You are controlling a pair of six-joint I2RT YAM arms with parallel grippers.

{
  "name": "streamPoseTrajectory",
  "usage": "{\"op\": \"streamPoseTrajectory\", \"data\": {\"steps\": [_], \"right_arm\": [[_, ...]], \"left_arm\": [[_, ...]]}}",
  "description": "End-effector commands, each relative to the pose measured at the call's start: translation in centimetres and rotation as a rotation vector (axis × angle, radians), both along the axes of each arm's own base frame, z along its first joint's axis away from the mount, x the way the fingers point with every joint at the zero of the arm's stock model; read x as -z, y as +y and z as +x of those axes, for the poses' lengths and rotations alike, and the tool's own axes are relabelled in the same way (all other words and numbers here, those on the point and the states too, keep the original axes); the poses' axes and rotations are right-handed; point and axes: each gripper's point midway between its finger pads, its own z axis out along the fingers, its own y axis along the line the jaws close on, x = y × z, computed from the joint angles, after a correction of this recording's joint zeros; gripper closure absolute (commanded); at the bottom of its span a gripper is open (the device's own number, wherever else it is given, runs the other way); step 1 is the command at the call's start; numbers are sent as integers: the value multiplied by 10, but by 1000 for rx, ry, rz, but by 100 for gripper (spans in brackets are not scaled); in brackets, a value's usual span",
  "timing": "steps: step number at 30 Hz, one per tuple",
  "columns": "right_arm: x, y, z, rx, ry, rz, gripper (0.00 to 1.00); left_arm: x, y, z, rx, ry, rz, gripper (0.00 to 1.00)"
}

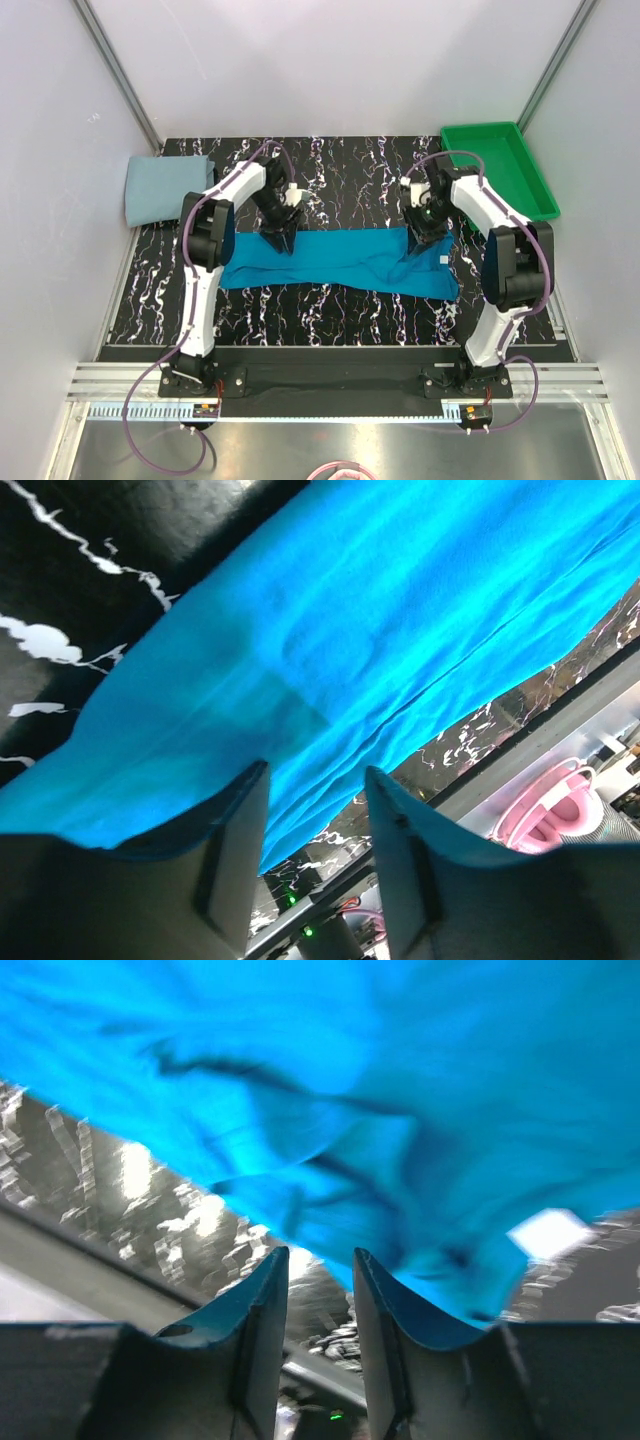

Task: Fold and stack the t-shirts
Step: Fold the tshirt

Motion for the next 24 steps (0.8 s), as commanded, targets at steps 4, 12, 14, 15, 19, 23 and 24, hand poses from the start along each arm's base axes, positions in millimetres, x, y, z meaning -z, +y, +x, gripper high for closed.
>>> {"op": "streamPoseTrajectory", "data": {"steps": [4, 12, 14, 15, 19, 23, 24], "right_arm": [[-29, -29, 67, -16, -272, -193, 60], [0, -24, 82, -34, -199, -180, 60], [5, -23, 80, -44, -171, -178, 60], [7, -22, 78, -53, -161, -171, 60], [10, -20, 69, -69, -124, -154, 62], [11, -20, 59, -75, -98, -147, 67], [10, -18, 56, -77, -91, -141, 67]], "left_arm": [[-23, -14, -2, 61, -69, -1, 33], [-40, -22, -14, 108, -102, -13, 13], [-39, -22, -15, 105, -103, -10, 13], [-39, -21, -15, 104, -102, -6, 13], [-31, -20, -14, 97, -89, 17, 12], [-15, -21, -11, 91, -49, 29, 11], [-10, -25, -9, 90, -39, 18, 11]]}}
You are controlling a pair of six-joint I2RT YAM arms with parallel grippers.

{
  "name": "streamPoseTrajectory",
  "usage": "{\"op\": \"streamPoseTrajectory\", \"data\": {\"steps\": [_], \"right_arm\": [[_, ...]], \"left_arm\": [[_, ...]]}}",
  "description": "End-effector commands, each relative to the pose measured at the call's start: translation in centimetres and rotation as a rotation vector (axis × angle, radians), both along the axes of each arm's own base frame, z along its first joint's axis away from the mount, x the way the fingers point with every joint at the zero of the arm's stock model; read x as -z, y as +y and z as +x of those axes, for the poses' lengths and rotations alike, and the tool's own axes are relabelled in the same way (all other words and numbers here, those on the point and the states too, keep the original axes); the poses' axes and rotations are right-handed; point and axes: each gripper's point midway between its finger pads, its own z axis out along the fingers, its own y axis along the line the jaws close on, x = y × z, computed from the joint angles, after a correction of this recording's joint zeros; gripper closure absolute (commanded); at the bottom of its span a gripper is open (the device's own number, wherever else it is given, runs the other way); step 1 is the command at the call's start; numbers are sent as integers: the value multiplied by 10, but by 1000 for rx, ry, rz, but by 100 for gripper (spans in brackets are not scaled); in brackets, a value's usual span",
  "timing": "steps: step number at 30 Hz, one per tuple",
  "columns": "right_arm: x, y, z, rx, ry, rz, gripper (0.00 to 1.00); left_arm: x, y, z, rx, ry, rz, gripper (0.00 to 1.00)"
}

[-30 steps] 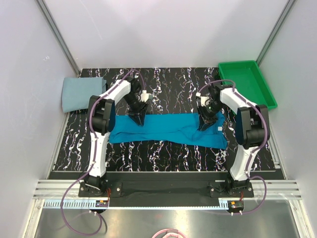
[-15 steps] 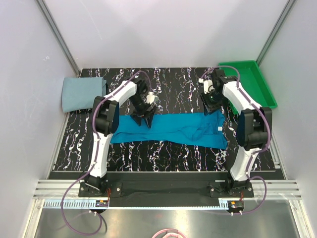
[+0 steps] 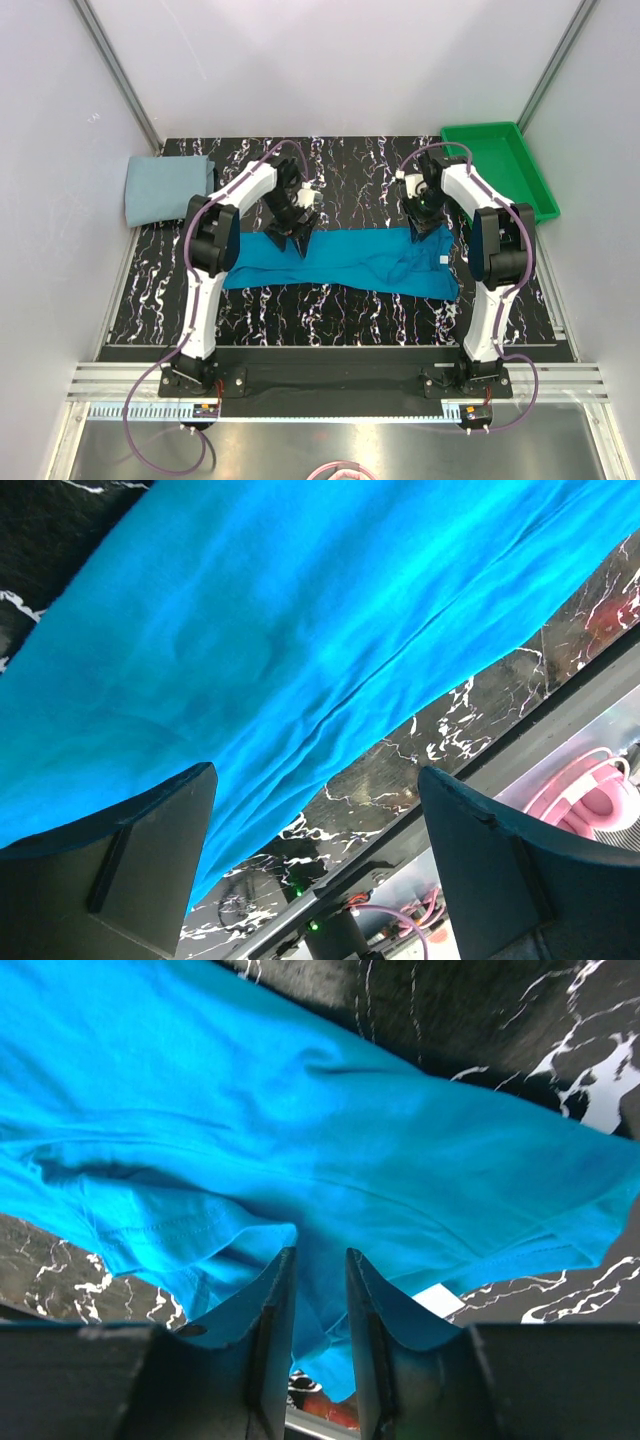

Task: Fold and stack the t-shirts
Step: Fold the tshirt

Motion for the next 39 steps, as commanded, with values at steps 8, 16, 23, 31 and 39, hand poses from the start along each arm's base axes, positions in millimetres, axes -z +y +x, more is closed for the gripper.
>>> {"op": "streamPoseTrajectory", "data": {"steps": [8, 16, 23, 31, 39], "right_arm": [[-14, 8, -31, -58, 81, 58, 64], [-20, 18, -29, -58, 85, 110, 59], [-10, 20, -32, -65, 127, 121, 79], [-13, 19, -41, -92, 136, 110, 94], [-41, 20, -60, -120, 114, 126, 100]], "left_arm": [[28, -8, 11, -8, 59, 4, 11], [29, -8, 10, -7, 63, 5, 11], [27, -8, 10, -7, 56, 6, 11], [31, -8, 11, -9, 64, 11, 11], [33, -8, 11, -9, 70, 11, 11]]}}
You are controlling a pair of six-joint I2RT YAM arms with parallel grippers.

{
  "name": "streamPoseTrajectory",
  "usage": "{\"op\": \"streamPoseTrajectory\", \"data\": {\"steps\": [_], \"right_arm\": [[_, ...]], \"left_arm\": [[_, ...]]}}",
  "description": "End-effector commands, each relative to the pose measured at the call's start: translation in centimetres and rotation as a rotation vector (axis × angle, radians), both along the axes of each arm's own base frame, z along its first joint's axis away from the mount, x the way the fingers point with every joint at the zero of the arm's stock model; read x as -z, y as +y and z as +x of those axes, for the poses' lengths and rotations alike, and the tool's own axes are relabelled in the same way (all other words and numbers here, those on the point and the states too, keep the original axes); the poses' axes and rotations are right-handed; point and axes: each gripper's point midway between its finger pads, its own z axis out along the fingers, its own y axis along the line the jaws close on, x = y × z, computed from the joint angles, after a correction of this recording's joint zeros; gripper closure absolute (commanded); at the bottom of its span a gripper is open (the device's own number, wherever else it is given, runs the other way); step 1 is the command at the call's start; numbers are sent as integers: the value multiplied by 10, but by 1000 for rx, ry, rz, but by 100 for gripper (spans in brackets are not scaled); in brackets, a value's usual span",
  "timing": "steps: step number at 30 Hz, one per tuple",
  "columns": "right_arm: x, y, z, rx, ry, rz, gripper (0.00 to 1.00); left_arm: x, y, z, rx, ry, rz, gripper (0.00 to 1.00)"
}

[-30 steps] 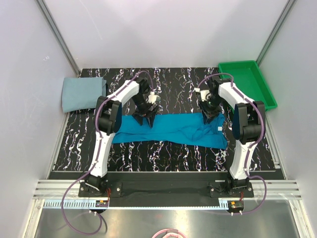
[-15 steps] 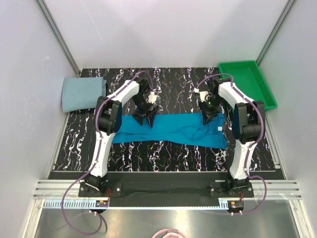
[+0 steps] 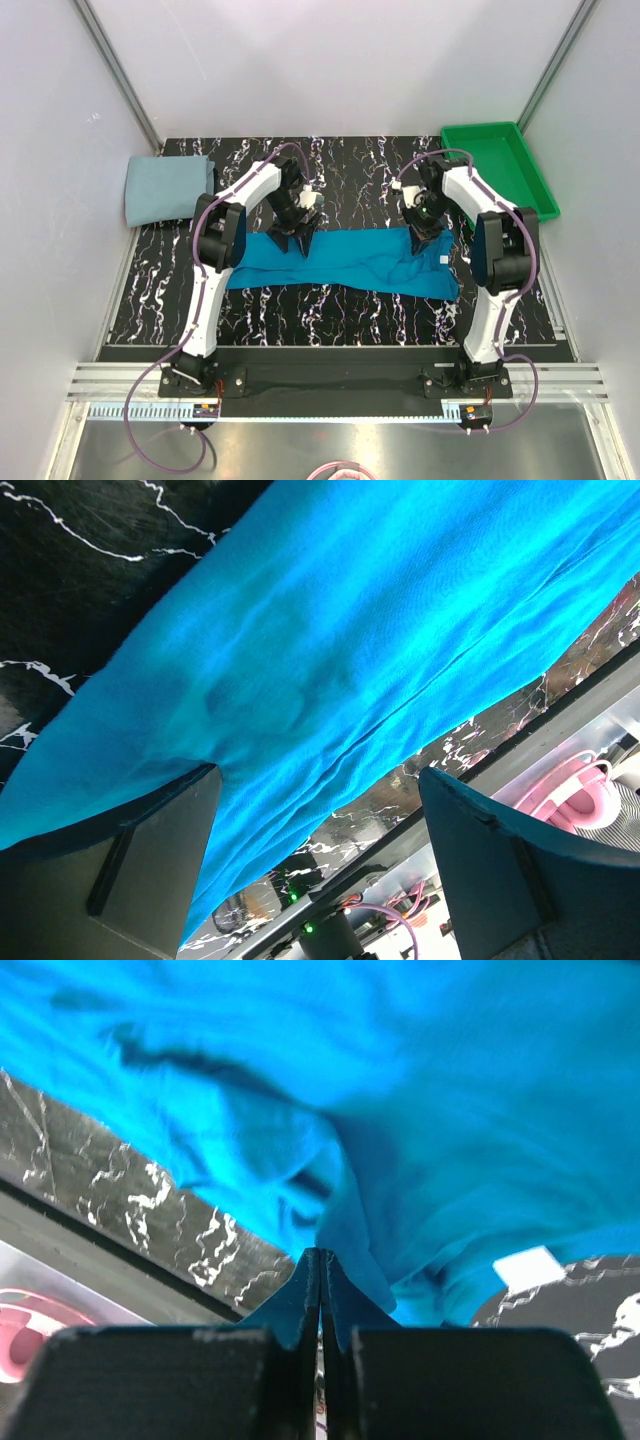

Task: Fold and stack the t-shirts
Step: Fold the tshirt

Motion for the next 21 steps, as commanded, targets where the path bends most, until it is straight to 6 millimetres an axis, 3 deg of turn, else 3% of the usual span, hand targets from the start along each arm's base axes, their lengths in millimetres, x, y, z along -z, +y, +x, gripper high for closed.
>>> {"op": "streamPoseTrajectory", "data": {"steps": [1, 10, 19, 21], "right_arm": [[-34, 5, -20, -42, -39, 31, 100], [-34, 0, -73, -60, 27, 34, 100], [-23, -5, -102, -69, 90, 22, 100], [-21, -6, -104, -71, 97, 14, 95]], "left_arm": [[16, -3, 3, 7, 13, -3, 11], [17, -3, 2, 7, 20, 0, 11], [13, -2, 1, 8, 11, 3, 11], [13, -2, 0, 6, 13, 2, 11]]}}
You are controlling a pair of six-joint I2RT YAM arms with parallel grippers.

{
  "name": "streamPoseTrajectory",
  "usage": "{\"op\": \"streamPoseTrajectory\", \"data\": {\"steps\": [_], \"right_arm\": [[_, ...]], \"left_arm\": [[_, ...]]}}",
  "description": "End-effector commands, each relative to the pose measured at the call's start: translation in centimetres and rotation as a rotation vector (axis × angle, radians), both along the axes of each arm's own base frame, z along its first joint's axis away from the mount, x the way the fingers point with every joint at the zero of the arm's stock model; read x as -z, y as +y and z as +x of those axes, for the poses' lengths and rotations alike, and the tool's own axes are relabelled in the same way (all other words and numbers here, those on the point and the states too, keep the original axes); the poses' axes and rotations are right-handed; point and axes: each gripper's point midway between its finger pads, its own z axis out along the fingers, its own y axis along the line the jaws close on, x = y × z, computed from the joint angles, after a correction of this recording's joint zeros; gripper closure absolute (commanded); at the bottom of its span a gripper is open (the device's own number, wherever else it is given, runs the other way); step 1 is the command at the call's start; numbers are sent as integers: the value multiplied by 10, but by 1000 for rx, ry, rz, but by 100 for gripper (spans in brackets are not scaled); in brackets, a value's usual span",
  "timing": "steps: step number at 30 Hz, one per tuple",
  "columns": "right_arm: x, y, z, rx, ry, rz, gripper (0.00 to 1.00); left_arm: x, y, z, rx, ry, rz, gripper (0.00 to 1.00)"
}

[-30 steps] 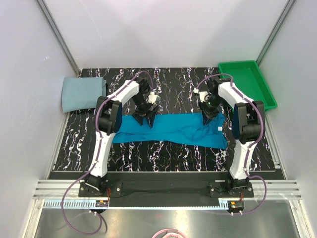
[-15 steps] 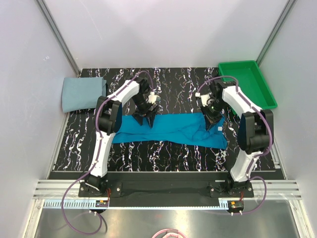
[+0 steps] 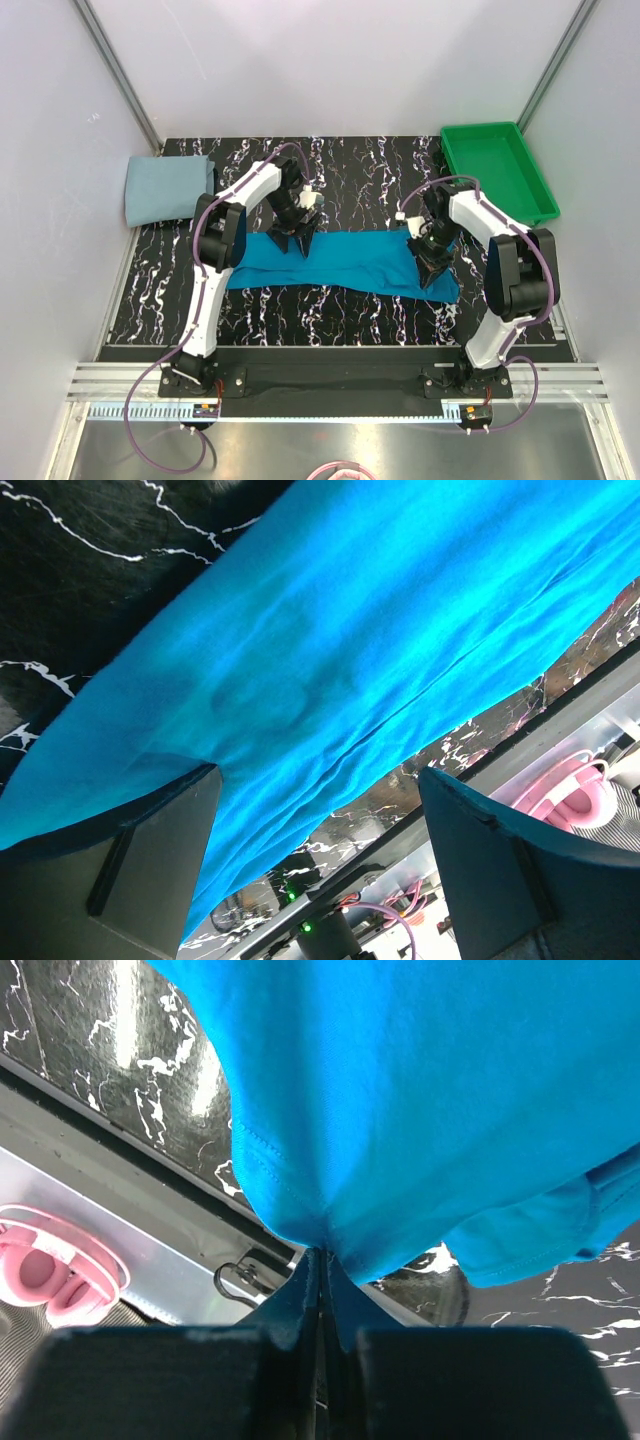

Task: Fold and stack the t-shirts
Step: Fold the tshirt

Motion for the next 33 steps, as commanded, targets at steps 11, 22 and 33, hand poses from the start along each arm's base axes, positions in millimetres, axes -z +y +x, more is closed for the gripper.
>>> {"op": "streamPoseTrajectory", "data": {"steps": [11, 22, 33], "right_arm": [[-75, 33, 49, -91, -357, 69, 60], [-41, 124, 33, -319, -174, 255, 69], [6, 119, 30, -323, -112, 123, 69]], "left_arm": [[11, 1, -2, 11, 4, 10, 11], [10, 7, -5, 16, -1, 36, 11], [8, 6, -5, 15, -2, 27, 11]]}}
